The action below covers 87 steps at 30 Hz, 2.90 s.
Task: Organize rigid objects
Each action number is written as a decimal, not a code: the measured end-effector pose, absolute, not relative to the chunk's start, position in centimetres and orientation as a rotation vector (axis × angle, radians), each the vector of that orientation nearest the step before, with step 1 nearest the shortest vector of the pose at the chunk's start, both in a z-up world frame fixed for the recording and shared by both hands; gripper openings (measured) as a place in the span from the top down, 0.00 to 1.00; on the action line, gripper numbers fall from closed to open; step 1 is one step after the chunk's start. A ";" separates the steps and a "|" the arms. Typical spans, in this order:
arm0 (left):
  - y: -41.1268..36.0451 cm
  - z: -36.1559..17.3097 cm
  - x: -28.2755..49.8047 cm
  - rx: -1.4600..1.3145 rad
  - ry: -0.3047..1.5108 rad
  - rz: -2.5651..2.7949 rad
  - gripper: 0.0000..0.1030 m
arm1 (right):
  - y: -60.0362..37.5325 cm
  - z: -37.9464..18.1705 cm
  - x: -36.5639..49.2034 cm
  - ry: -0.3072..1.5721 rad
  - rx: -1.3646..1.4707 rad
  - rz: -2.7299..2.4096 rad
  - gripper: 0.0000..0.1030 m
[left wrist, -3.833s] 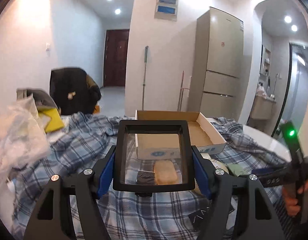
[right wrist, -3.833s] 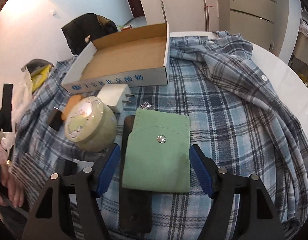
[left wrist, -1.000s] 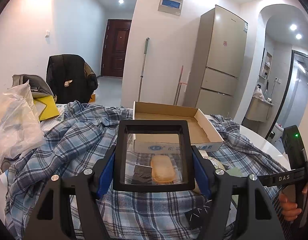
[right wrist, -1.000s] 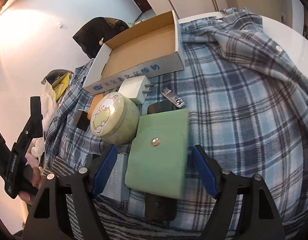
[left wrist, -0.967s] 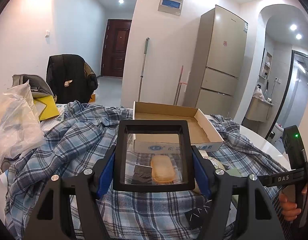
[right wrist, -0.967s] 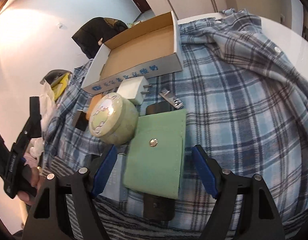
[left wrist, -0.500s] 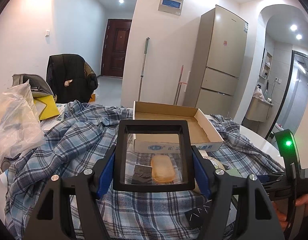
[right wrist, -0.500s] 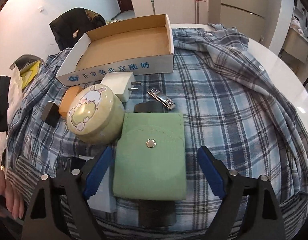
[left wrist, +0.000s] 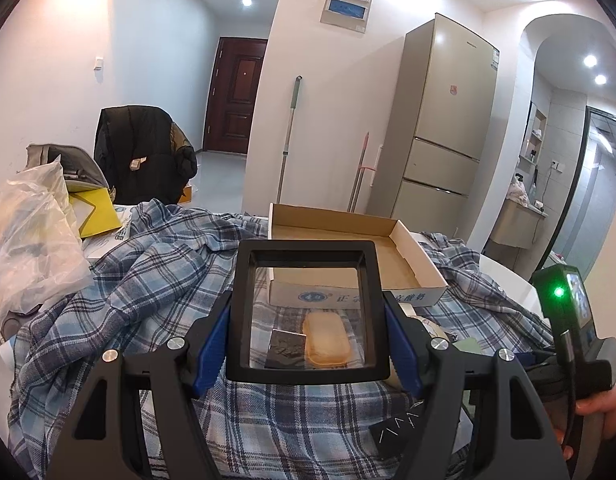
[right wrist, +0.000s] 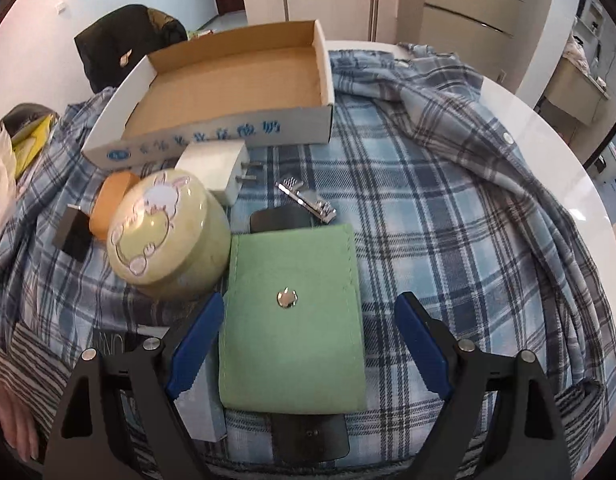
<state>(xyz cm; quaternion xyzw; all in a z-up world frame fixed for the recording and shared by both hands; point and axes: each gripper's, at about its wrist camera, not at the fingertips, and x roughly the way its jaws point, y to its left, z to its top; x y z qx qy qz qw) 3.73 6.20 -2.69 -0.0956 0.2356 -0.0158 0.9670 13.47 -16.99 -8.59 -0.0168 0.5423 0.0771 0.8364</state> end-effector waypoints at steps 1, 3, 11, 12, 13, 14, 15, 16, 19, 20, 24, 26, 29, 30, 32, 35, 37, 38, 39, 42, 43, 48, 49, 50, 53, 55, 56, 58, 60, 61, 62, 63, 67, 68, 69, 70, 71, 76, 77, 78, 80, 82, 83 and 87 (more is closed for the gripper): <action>6.2 -2.7 3.7 -0.192 0.475 -0.032 0.30 | -17.0 -8.7 13.4 1.153 -0.041 0.164 0.16; 6.2 -2.6 3.7 -0.193 0.474 -0.033 0.30 | -16.8 -8.8 13.2 1.158 -0.054 0.172 0.16; 6.1 -2.5 3.7 -0.193 0.475 -0.037 0.30 | -16.2 -8.2 13.2 1.139 -0.091 0.162 0.16; 6.1 -2.5 3.7 -0.193 0.476 -0.036 0.30 | -16.2 -8.2 13.3 1.141 -0.085 0.161 0.16; 6.2 -2.5 3.8 -0.194 0.477 -0.035 0.30 | -16.2 -8.3 13.3 1.143 -0.079 0.159 0.16; 6.2 -2.5 3.8 -0.194 0.477 -0.036 0.30 | -16.2 -8.2 13.4 1.144 -0.070 0.158 0.16; 6.1 -2.5 3.7 -0.194 0.477 -0.036 0.30 | -16.3 -8.2 13.5 1.146 -0.058 0.157 0.16; 6.1 -2.5 3.8 -0.194 0.477 -0.036 0.30 | -16.4 -8.2 13.5 1.149 -0.047 0.157 0.16; 6.1 -2.5 3.8 -0.194 0.477 -0.036 0.30 | -16.6 -8.1 14.0 1.162 -0.011 0.151 0.16; 6.1 -2.5 3.8 -0.194 0.476 -0.037 0.30 | -16.6 -8.2 14.1 1.168 -0.004 0.152 0.16; 6.1 -2.5 3.8 -0.195 0.477 -0.036 0.30 | -16.2 -8.2 14.5 1.180 -0.009 0.157 0.16; 6.1 -2.5 3.7 -0.197 0.477 -0.037 0.30 | -15.9 -8.4 14.5 1.185 -0.030 0.151 0.16; 6.1 -2.5 3.8 -0.195 0.476 -0.037 0.30 | -15.8 -8.9 14.7 1.203 -0.040 0.146 0.16; 6.1 -2.5 3.7 -0.196 0.476 -0.038 0.30 | -15.8 -9.0 14.7 1.204 -0.036 0.143 0.16; 6.0 -2.5 3.7 -0.197 0.476 -0.039 0.30 | -15.9 -8.9 14.6 1.201 -0.040 0.145 0.16; 6.1 -2.5 3.7 -0.197 0.476 -0.039 0.30 | -16.0 -8.6 14.5 1.182 -0.066 0.137 0.16; 6.1 -2.4 3.7 -0.197 0.476 -0.039 0.30 | -16.2 -8.6 14.4 1.198 -0.075 0.134 0.32; 6.1 -2.4 3.7 -0.197 0.475 -0.039 0.30 | -16.4 -8.6 14.3 1.205 -0.064 0.131 0.32; 6.0 -2.4 3.7 -0.198 0.475 -0.040 0.30 | -16.7 -8.3 14.2 1.192 -0.047 0.129 0.33; 5.9 -2.4 3.7 -0.197 0.474 -0.044 0.30 | -17.5 -7.2 13.6 1.137 -0.049 0.101 0.33; 5.8 -2.3 3.6 -0.195 0.473 -0.047 0.30 | -17.7 -6.6 13.3 1.118 -0.045 0.101 0.33; 5.4 -1.8 3.2 -0.198 0.472 -0.068 0.30 | -18.1 -3.5 12.0 1.036 -0.064 0.120 0.33; 5.4 -1.5 2.9 -0.201 0.454 -0.052 0.30 | -18.1 -2.9 11.6 1.021 -0.062 0.127 0.33; 5.5 -1.2 2.7 -0.197 0.438 -0.029 0.30 | -18.2 -2.3 11.3 1.007 -0.057 0.137 0.33; 5.2 0.0 2.2 -0.172 0.401 -0.008 0.30 | -18.4 -0.3 10.5 0.952 -0.044 0.160 0.33; 5.3 1.2 1.9 -0.189 0.385 -0.032 0.30 | -18.3 1.1 10.3 0.911 -0.036 0.176 0.33; 5.3 1.9 1.8 -0.190 0.382 -0.044 0.30 | -18.1 1.7 10.1 0.892 -0.034 0.186 0.33; 5.1 3.6 1.8 -0.183 0.369 -0.069 0.30 | -17.6 3.2 10.2 0.854 -0.036 0.209 0.33; 4.7 5.5 2.1 -0.162 0.349 -0.078 0.30 | -17.0 4.5 10.6 0.819 -0.045 0.223 0.33; 4.4 6.5 2.4 -0.141 0.340 -0.064 0.31 | -16.7 5.2 10.8 0.804 -0.049 0.229 0.33; 4.1 7.4 2.5 -0.122 0.329 -0.039 0.30 | -16.4 5.8 11.2 0.791 -0.050 0.238 0.33; 3.7 8.4 2.9 -0.101 0.322 0.000 0.30 | -16.1 6.3 11.6 0.780 -0.051 0.244 0.33; 2.9 12.0 4.3 -0.099 0.261 -0.005 0.30 | -15.6 9.8 13.4 0.695 -0.039 0.237 0.33; 2.9 12.9 5.0 -0.109 0.253 -0.001 0.30 | -15.6 10.6 13.9 0.675 -0.027 0.236 0.33; 3.0 13.4 5.6 -0.116 0.255 -0.009 0.30 | -15.7 11.3 14.4 0.660 -0.016 0.235 0.33; 3.1 13.9 6.6 -0.128 0.266 -0.030 0.30 | -15.6 12.0 15.1 0.643 -0.003 0.233 0.33; 3.1 14.0 7.4 -0.127 0.283 -0.049 0.30 | -15.5 12.5 15.6 0.632 0.004 0.233 0.33; 2.9 12.4 12.9 -0.094 0.436 -0.067 0.30 | -14.7 12.8 18.8 0.628 0.019 0.223 0.33; 3.1 11.9 14.2 -0.110 0.473 -0.070 0.30 | -15.1 12.6 19.3 0.627 0.045 0.215 0.33; 3.1 11.2 15.7 -0.112 0.517 -0.060 0.30 | -15.5 12.3 19.8 0.630 0.074 0.200 0.33; 3.0 9.8 17.6 -0.102 0.565 -0.053 0.30 | -15.6 11.5 21.1 0.651 0.087 0.182 0.33; 2.9 7.8 19.1 -0.108 0.620 -0.062 0.30 | -15.6 10.7 22.0 0.664 0.084 0.182 0.33; 2.8 6.5 19.7 -0.112 0.652 -0.067 0.30 | -15.6 10.3 22.3 0.669 0.080 0.183 0.33; 2.2 2.4 21.9 -0.110 0.744 -0.085 0.30 | -15.4 7.3 23.6 0.718 0.061 0.180 0.33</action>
